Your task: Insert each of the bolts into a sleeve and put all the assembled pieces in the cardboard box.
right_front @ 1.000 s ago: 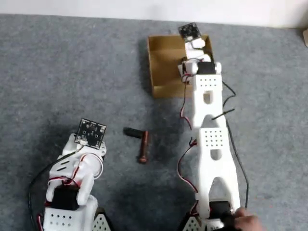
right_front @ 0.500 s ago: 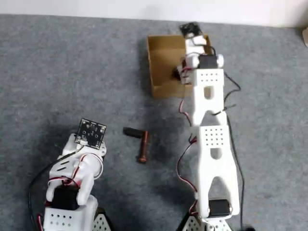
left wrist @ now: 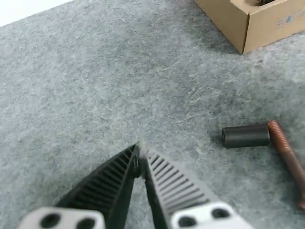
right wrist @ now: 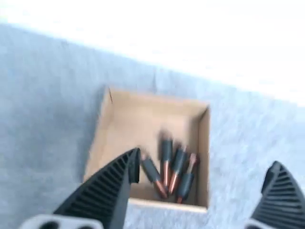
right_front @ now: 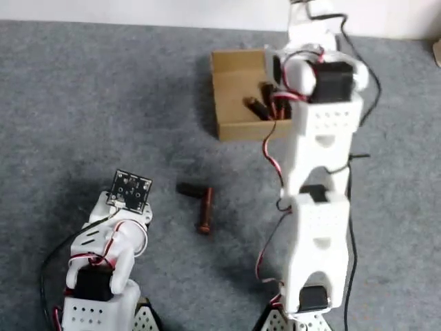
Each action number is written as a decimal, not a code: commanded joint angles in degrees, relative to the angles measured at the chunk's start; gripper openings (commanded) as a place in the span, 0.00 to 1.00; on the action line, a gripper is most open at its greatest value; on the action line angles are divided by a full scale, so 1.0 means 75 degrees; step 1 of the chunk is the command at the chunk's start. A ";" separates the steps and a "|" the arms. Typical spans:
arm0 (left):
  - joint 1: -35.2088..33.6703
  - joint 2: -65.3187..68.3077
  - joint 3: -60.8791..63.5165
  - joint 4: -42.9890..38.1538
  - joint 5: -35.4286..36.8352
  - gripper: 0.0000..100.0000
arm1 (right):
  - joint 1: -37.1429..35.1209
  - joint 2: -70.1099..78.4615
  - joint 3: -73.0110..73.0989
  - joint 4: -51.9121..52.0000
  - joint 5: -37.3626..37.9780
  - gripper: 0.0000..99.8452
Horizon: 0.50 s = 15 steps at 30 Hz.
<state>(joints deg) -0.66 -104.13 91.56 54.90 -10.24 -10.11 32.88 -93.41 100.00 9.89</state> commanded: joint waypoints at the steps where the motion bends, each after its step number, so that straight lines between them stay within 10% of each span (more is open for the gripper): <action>1: -0.0100 -0.0100 -0.0229 -0.0129 0.0047 0.01 | -0.0404 -0.2186 0.1752 0.0170 -0.0070 0.37; 15: -0.1366 -0.0100 -0.0545 -0.0211 0.0762 0.01 | -0.5011 -0.9747 1.4599 -0.1799 0.1829 0.37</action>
<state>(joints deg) -9.71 -104.13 91.56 54.55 -5.05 -43.34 -30.86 -3.91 94.64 19.21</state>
